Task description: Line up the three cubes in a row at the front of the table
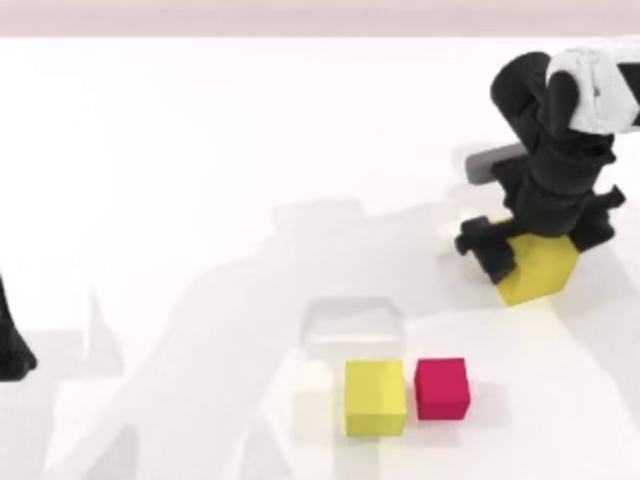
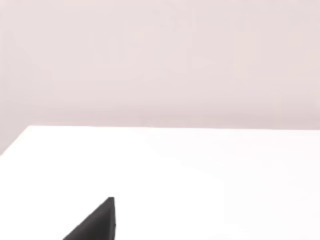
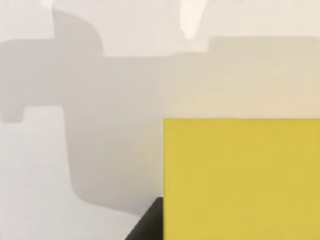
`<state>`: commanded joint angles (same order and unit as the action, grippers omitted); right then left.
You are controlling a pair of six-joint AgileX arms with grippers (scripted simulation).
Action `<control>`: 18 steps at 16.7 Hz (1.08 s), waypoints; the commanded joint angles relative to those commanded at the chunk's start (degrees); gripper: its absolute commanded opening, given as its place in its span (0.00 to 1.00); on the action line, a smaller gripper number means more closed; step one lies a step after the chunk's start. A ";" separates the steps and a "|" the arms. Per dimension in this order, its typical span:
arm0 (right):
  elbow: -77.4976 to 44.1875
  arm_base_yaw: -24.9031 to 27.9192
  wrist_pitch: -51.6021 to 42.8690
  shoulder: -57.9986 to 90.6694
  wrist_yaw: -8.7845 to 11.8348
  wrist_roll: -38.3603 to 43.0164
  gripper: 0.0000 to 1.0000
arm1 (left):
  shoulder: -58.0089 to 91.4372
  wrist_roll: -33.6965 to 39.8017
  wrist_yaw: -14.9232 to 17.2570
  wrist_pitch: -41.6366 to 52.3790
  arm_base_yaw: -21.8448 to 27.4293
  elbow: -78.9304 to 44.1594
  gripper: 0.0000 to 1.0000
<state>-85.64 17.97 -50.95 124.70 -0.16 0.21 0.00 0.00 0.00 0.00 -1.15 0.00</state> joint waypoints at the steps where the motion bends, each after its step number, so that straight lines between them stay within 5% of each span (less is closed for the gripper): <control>1: 0.00 0.00 0.00 0.00 0.00 0.00 0.00 | 0.00 0.00 0.00 0.00 0.00 0.00 1.00; 10: -0.92 0.01 -1.20 -0.86 0.03 0.09 0.00 | 0.00 0.00 0.00 0.00 0.00 0.00 1.00; 18: -9.28 0.51 -14.09 -5.34 0.04 -0.11 0.00 | 0.00 0.00 0.00 0.00 0.00 0.00 1.00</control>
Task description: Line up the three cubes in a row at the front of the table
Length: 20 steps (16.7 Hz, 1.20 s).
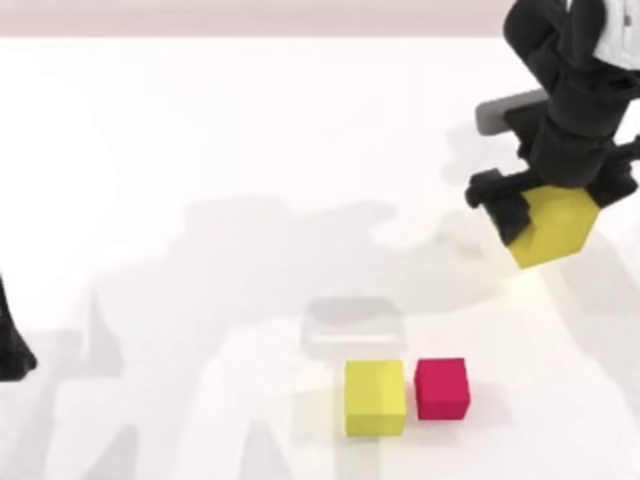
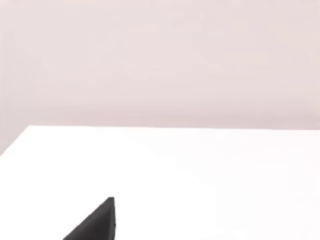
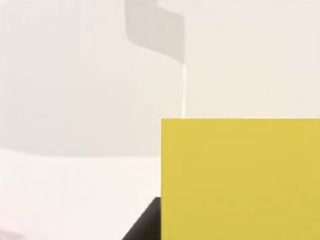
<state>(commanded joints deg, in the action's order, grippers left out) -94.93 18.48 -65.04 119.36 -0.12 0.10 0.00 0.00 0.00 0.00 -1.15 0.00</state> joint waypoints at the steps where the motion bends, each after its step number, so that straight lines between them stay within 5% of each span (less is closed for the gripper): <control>1: -0.04 0.00 -0.04 -0.03 0.00 0.00 0.00 | 0.00 0.00 0.00 0.00 0.00 0.00 1.00; 8: -4.13 4.50 -1.89 2.59 -0.03 6.51 0.00 | 0.00 0.00 0.00 0.00 0.00 0.00 1.00; 20: -27.08 36.01 -13.61 14.76 -0.36 53.90 0.00 | 0.00 0.00 0.00 0.00 0.00 0.00 1.00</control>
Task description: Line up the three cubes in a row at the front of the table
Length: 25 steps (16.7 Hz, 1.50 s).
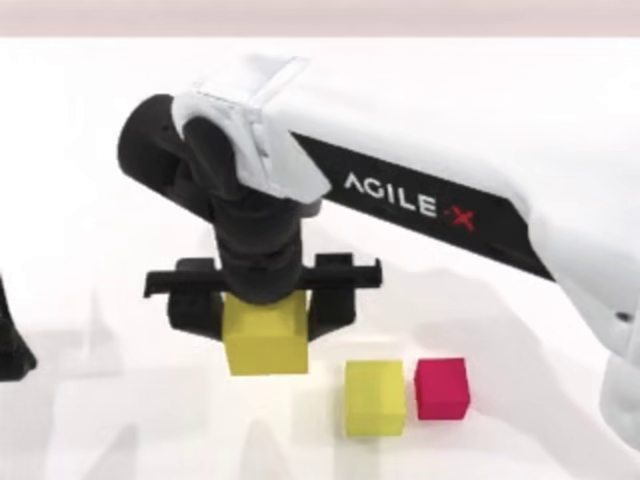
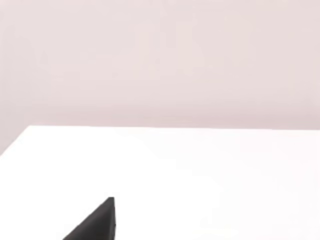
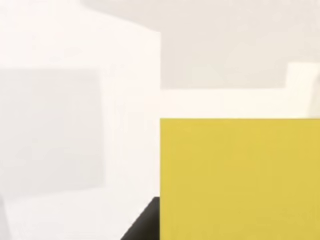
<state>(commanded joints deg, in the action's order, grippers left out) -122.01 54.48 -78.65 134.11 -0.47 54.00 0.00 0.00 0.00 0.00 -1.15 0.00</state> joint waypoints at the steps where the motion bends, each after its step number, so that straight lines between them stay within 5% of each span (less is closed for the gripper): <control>1: -1.20 1.74 -0.45 0.37 -0.08 2.28 0.00 | 0.00 0.00 0.00 0.00 0.00 0.00 1.00; 9: -2.63 4.05 -0.73 0.59 -0.14 5.39 0.00 | 0.00 0.00 0.00 0.00 0.00 0.00 1.00; 21: 10.47 4.42 13.79 2.26 -0.25 5.50 0.00 | 0.00 0.00 0.00 0.00 0.00 0.00 1.00; 25: 10.47 4.42 13.79 2.26 -0.25 5.50 0.30 | 0.00 0.00 0.00 0.00 0.00 0.00 1.00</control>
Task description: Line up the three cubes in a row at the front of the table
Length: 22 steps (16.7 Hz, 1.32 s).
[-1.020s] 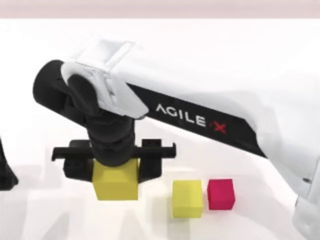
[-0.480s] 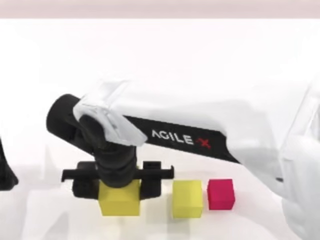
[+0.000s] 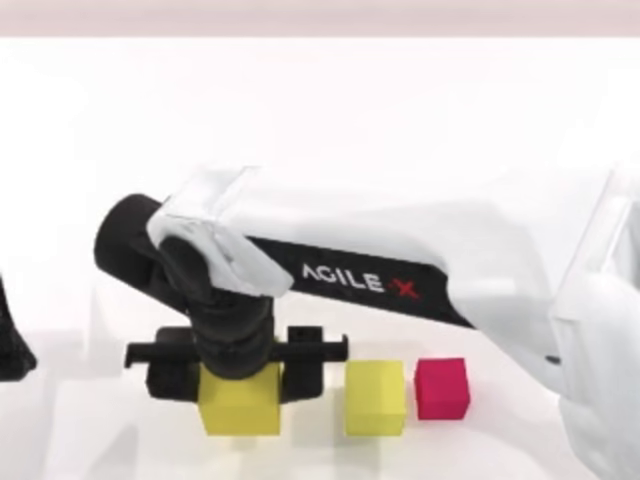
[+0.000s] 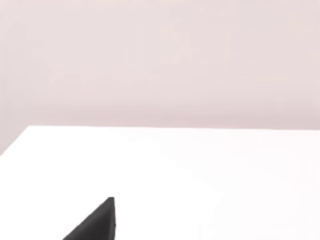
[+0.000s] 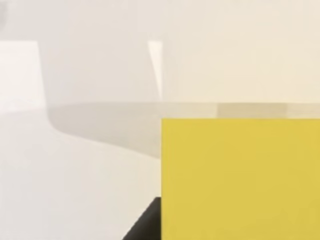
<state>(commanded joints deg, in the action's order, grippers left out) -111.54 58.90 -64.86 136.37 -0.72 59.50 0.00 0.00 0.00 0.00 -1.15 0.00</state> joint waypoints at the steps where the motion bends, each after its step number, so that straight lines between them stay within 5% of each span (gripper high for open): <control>1: 0.00 0.00 0.00 0.00 0.00 0.00 0.38 | 0.00 0.00 0.00 0.00 0.00 0.00 1.00; 9: 0.00 0.00 0.00 0.00 0.00 0.00 0.98 | 0.00 0.00 0.00 0.00 0.00 0.00 1.00; 22: -4.01 0.08 -4.15 -0.32 0.05 0.07 1.00 | 0.00 0.00 0.00 0.00 0.00 0.00 1.00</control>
<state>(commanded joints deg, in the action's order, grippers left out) -115.55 58.98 -69.01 136.05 -0.68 59.57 0.00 0.00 0.00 0.00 -1.15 0.00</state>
